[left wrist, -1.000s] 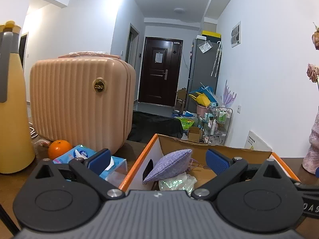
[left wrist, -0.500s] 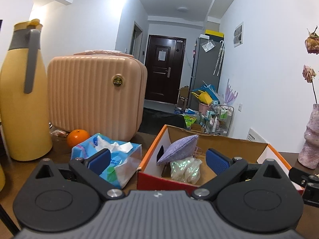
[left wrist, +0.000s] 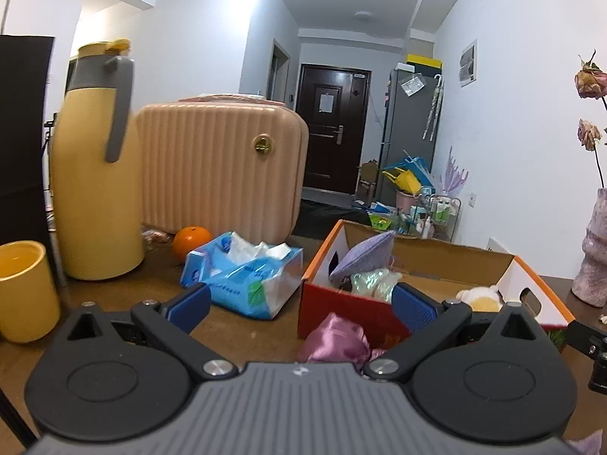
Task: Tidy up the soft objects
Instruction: 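Withdraw both tools from the box back over the table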
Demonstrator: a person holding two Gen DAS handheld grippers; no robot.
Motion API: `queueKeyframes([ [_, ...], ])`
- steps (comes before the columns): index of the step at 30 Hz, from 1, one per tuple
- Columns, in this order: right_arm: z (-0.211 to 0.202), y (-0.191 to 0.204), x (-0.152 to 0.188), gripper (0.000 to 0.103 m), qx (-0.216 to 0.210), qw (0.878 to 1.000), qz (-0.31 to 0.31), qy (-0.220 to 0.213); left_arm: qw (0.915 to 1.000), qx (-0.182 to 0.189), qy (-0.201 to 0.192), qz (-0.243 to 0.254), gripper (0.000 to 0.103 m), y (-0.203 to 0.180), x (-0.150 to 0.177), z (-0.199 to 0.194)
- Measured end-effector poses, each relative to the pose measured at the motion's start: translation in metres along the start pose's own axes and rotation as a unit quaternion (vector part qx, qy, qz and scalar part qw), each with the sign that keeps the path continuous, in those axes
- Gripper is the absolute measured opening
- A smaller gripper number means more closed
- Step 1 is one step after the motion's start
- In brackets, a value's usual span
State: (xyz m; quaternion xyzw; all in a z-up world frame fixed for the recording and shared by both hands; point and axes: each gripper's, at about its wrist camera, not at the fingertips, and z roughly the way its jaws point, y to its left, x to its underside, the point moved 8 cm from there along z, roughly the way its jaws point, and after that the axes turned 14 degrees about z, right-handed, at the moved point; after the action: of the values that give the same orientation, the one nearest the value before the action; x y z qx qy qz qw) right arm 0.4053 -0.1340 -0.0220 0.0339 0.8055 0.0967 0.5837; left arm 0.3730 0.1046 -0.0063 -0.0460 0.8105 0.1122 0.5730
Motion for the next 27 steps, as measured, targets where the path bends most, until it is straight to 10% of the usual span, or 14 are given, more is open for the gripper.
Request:
queueKeyframes([
  [18, -0.04, -0.001, 0.012, 0.103, -0.039, 0.999, -0.012, -0.002, 0.9947, -0.062, 0.069, 0.045, 0.103, 0.003, 0.005, -0.095],
  [27, -0.054, -0.009, 0.036, 0.103, -0.035, 0.999, 0.001, 0.033, 0.9991, -0.017, 0.038, 0.009, 0.103, 0.017, -0.01, -0.115],
])
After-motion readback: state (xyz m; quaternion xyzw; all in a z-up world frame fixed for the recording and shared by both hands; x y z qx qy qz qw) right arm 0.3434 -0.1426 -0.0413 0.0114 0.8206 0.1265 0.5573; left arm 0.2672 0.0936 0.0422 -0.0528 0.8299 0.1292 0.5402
